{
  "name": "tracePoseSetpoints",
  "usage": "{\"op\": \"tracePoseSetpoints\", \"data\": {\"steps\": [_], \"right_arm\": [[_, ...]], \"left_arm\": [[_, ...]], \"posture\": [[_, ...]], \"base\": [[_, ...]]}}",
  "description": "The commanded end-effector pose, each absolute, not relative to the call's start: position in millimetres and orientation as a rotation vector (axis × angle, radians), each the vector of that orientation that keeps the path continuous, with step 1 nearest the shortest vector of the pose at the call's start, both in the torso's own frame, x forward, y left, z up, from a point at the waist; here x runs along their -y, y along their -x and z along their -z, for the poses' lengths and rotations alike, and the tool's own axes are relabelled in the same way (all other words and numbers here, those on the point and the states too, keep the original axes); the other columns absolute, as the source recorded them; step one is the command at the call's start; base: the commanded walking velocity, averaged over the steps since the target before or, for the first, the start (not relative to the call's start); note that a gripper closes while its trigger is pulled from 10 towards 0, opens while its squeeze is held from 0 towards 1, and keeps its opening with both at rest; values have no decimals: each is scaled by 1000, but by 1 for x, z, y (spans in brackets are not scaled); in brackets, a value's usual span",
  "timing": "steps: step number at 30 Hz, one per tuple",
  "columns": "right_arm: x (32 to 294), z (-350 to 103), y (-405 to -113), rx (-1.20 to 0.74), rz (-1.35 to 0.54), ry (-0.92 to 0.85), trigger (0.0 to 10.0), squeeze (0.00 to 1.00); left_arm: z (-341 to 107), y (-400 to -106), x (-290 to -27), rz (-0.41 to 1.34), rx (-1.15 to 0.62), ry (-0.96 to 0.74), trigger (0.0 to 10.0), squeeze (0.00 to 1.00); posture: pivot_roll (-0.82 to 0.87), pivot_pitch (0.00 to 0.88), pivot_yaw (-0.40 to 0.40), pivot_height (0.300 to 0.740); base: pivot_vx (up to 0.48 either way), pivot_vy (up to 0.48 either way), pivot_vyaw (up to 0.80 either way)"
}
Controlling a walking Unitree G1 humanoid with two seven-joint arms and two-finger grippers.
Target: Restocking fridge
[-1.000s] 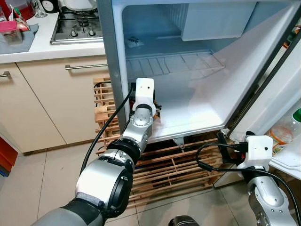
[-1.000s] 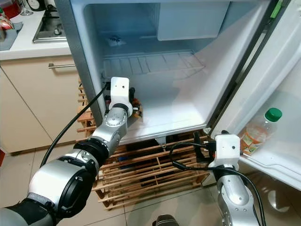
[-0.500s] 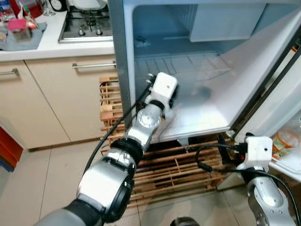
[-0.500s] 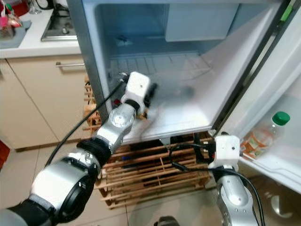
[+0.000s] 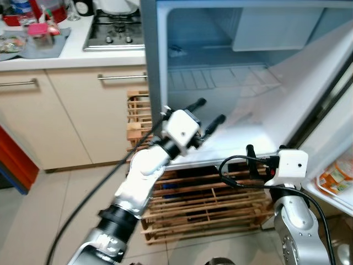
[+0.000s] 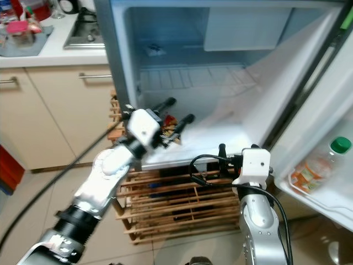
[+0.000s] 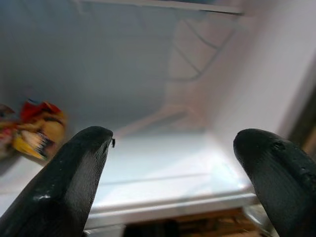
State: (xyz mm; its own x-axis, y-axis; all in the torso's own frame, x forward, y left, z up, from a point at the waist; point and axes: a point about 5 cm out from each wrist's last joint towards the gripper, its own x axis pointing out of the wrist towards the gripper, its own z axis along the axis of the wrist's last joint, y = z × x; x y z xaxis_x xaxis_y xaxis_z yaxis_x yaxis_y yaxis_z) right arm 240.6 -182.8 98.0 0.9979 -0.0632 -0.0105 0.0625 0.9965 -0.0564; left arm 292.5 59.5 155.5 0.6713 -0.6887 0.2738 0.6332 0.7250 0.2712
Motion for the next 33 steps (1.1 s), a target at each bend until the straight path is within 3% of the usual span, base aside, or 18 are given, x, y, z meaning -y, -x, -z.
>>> {"op": "tracePoseSetpoints", "data": {"steps": [1, 2, 4, 8, 18, 24, 33], "right_arm": [[186, -102, -252, 16, 100, 50, 10000, 0], [186, -102, -252, 16, 100, 50, 10000, 0], [198, -103, -263, 24, 163, 39, 10000, 0], [201, -104, -271, 18, 159, 35, 10000, 0], [194, -100, -284, 17, 141, 9, 10000, 0], [188, -97, -286, 13, 135, -13, 10000, 0], [176, -91, -288, -8, 36, -32, 10000, 0]], "left_arm": [[-154, -294, -83, 631, 292, -66, 10000, 0], [-154, -294, -83, 631, 292, -66, 10000, 0], [-127, -273, -116, 517, 216, -124, 10000, 0], [-121, -266, -127, 448, 192, -72, 10000, 0], [-146, -286, -133, 248, 216, -73, 10000, 0], [-156, -298, -133, 227, 223, -75, 10000, 0], [-164, -312, -123, 200, 234, -116, 10000, 0]], "posture": [[-155, 0, 52, 740], [-155, 0, 52, 740], [-134, 0, 29, 740], [-99, 0, -12, 740], [-68, 0, -9, 740], [-68, 0, 11, 740], [-90, 0, 26, 740]], "base": [[0, 0, 0], [0, 0, 0], [0, 0, 0], [0, 0, 0], [0, 0, 0], [0, 0, 0], [-338, 0, 0]]}}
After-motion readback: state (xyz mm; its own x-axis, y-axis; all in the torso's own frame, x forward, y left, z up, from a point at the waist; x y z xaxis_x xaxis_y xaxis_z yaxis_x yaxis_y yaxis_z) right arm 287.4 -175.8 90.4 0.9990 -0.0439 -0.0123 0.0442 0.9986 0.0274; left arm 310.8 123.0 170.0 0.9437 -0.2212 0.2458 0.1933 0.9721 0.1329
